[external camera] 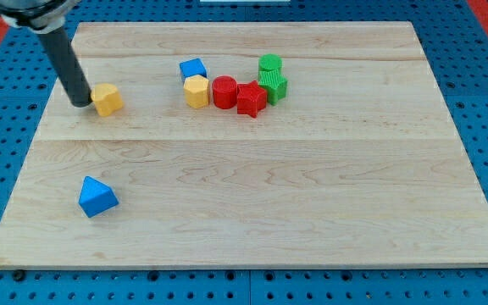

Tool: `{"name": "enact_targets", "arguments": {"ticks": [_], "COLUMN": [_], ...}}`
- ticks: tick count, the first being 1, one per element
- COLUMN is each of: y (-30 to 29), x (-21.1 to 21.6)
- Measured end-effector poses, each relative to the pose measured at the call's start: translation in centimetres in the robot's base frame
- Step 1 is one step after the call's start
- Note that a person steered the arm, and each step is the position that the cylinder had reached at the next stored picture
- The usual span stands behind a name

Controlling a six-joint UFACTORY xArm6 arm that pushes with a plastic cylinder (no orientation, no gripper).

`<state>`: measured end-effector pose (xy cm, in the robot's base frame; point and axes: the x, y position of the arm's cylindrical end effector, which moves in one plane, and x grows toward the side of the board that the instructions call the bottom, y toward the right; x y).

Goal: Place the yellow heart towards upside of the blue cube

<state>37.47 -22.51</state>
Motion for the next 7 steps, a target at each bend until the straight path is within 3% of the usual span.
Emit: {"name": "enact_targets", "arguments": {"ticks": [2,7], "y": [0.4,5.6], "x": [0.6,-6.6]}}
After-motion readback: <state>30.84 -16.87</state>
